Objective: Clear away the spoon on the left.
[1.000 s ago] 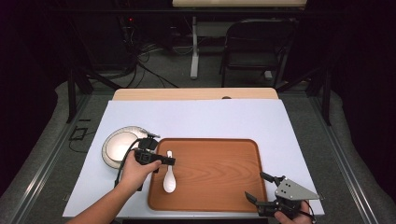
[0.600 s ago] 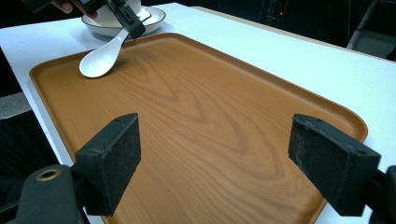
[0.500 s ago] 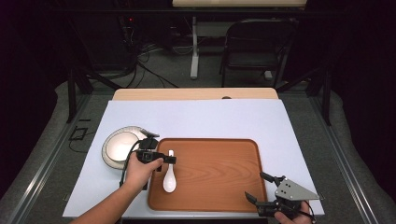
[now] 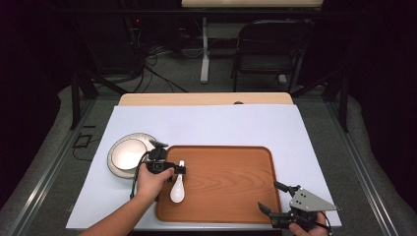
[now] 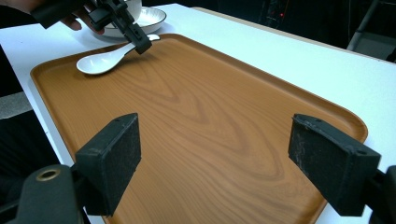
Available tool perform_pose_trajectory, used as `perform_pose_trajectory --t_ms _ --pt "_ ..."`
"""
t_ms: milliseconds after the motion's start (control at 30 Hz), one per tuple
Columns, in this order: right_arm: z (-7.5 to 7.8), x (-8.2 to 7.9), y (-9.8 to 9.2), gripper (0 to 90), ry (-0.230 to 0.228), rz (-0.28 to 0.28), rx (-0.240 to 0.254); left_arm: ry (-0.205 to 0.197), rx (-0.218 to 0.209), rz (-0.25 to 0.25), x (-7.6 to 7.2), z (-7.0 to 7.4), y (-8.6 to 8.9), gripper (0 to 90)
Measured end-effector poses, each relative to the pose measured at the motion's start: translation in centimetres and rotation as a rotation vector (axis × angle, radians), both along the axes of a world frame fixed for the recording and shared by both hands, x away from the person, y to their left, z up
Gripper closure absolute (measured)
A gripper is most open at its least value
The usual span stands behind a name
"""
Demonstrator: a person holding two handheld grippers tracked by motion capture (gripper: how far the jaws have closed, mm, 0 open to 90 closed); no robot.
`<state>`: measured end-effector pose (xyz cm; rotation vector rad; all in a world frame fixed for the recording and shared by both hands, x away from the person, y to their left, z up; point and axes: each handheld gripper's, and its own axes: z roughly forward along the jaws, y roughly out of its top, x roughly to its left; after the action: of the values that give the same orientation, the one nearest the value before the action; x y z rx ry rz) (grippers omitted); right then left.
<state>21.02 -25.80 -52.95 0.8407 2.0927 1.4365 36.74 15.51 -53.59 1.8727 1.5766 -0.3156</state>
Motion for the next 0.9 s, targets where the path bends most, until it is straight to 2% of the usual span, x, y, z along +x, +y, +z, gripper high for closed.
perform_pose_trajectory --t_ms 433,600,733,900 --pt "0.01 0.00 0.00 16.5 -0.002 0.001 -0.002 0.002 0.002 0.012 -0.04 -0.05 0.37 74.6" --pt "0.00 0.00 0.01 16.5 0.001 0.001 0.000 -0.007 0.010 0.018 -0.05 0.07 0.38 73.5" --pt "0.00 0.00 0.00 16.5 -0.003 0.001 -0.001 -0.017 0.029 0.003 -0.04 0.31 0.53 71.2" --pt "0.00 -0.01 0.01 16.5 -0.003 0.002 -0.001 -0.026 0.026 0.009 -0.13 0.60 0.70 66.5"
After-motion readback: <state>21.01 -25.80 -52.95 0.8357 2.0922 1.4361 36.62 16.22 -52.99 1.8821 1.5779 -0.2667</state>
